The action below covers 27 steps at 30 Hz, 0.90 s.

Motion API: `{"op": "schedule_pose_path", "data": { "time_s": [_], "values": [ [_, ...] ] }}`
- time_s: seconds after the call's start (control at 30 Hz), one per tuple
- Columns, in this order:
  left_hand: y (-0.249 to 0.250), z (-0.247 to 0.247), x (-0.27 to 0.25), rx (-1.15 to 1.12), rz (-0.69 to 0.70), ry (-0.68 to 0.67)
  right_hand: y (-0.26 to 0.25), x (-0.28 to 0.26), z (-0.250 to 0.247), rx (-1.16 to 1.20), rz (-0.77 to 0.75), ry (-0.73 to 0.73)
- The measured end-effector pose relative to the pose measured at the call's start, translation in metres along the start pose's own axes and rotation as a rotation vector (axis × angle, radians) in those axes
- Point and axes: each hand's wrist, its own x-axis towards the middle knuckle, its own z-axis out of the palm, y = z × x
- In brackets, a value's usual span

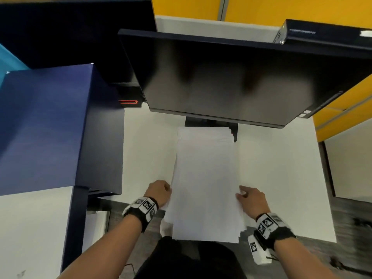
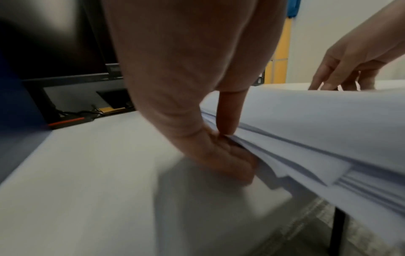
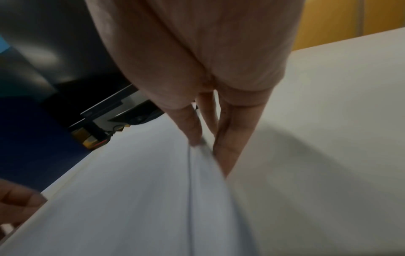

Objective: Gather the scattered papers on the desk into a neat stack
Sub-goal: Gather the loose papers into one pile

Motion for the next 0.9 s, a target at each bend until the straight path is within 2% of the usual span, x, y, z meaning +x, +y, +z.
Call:
{"op": "schedule_pose_path", "data": {
  "time_s": [0.1, 0.17, 0.3, 0.43, 0.6, 0.7, 0.9],
  "values": [
    [0.003, 0.012, -0.008, -0.089, 0.024, 0.065, -0.010, -0.007, 0.010, 0.014, -0.045, 0.050],
    [0.006, 0.010, -0.015, -0.125, 0.031, 0.120, -0.007, -0.002, 0.008, 0.085, -0.012, 0.082],
    [-0.004, -0.002, -0.026, -0.144, -0.035, 0.049, 0.006, -0.005, -0.008, 0.210, 0.060, 0.044],
    [-0.006, 0.004, -0.039, -0.098, -0.025, -0.016, 0.011, -0.016, 0.000, 0.113, 0.074, -0.044],
    [-0.001, 0.008, -0.044, -0.114, -0.064, -0.042, 0.011, -0.014, 0.006, 0.102, 0.108, -0.054],
    [-0.006, 0.003, -0.041, -0.132, -0.053, 0.010, 0.019, -0.016, -0.001, 0.119, 0.138, -0.064],
    [0.007, 0.008, -0.044, -0.128, -0.006, 0.003, 0.011, -0.021, 0.005, -0.062, 0.108, -0.172]
  ]
}}
